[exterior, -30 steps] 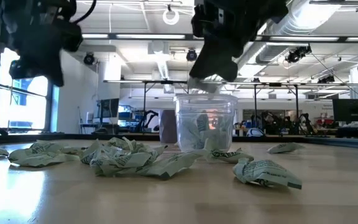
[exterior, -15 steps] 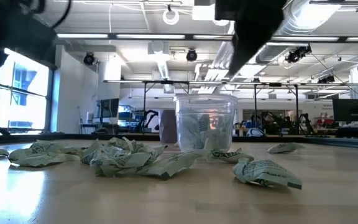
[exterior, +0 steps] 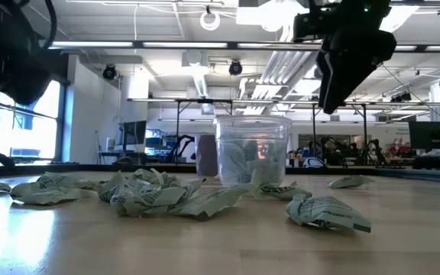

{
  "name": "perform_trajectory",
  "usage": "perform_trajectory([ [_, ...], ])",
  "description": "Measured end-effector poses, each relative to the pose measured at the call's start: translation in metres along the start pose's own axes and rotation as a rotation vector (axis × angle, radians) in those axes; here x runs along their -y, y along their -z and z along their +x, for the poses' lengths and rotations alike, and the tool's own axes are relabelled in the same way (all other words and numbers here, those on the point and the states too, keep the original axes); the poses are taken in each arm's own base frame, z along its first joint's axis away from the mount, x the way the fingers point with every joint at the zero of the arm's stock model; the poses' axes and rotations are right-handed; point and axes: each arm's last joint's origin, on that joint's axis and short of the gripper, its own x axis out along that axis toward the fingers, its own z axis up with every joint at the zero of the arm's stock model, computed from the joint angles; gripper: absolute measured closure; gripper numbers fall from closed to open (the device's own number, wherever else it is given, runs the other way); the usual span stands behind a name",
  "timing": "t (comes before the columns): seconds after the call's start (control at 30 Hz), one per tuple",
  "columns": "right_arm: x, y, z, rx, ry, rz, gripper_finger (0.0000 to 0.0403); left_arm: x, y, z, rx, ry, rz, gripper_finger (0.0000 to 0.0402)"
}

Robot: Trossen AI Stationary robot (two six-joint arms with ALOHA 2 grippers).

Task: Pick and place Stevia / Truvia into bins
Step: Put the stevia packet into the transparent container

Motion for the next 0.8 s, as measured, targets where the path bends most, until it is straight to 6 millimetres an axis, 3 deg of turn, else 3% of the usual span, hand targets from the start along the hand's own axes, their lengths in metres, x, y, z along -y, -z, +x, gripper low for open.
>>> perform_trajectory([
  [0.17,-0.002,0.003,-0.003,-0.005,0.000,-0.004,0.0100,-0.001,-0.005,0.023,0.069,-0.107,-0.007,0.0143],
  [0.37,0.000,0.005,-0.004,-0.013,0.018,0.025,0.0100,-0.001,-0.019,0.033,0.076,-0.171,-0.009,0.0190],
  [0.6,0.001,0.009,-0.007,-0.033,0.052,0.026,0.0100,-0.006,-0.038,0.032,0.185,-0.231,0.052,0.0299],
  [0.73,-0.001,0.014,-0.025,0.067,0.089,0.014,0.0100,-0.005,-0.050,0.029,0.238,-0.253,0.110,0.0374],
  [0.8,0.001,0.017,-0.036,0.119,0.108,0.043,0.0100,-0.001,-0.057,0.027,0.274,-0.254,0.122,0.0379],
])
